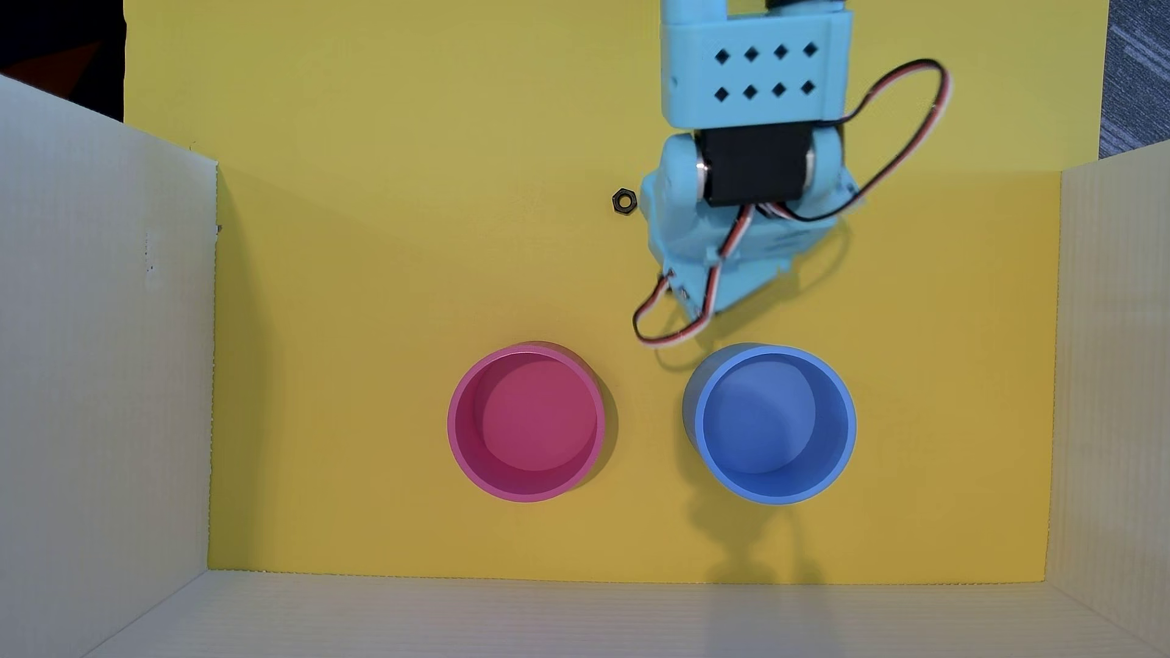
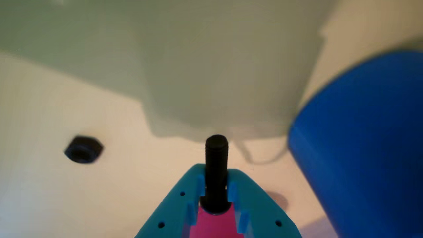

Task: Pick up the bolt and place it in the pink box

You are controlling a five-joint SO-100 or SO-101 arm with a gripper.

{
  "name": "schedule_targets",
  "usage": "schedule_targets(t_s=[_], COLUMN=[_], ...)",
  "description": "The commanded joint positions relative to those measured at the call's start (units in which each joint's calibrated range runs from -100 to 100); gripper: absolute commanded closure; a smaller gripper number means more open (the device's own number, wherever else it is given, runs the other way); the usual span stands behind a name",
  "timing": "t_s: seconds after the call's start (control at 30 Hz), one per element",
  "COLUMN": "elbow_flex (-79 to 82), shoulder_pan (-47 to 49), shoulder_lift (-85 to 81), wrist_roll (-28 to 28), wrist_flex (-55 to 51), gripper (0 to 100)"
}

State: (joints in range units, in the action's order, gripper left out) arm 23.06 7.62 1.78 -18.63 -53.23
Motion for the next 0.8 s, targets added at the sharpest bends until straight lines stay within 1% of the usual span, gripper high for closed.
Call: schedule_targets(t_s=[0.0,0.13,0.37,0.53,0.77], elbow_flex=[-5.4,-11.0,-22.8,-25.0,-25.7], shoulder_pan=[-0.6,-0.7,-8.4,-12.2,-13.7], shoulder_lift=[-0.7,-0.7,0.1,0.2,1.7], wrist_roll=[1.8,3.4,7.5,7.7,7.9], wrist_flex=[-0.3,-2.5,-3.8,-3.2,-2.1], gripper=[99,99,99,99,99])
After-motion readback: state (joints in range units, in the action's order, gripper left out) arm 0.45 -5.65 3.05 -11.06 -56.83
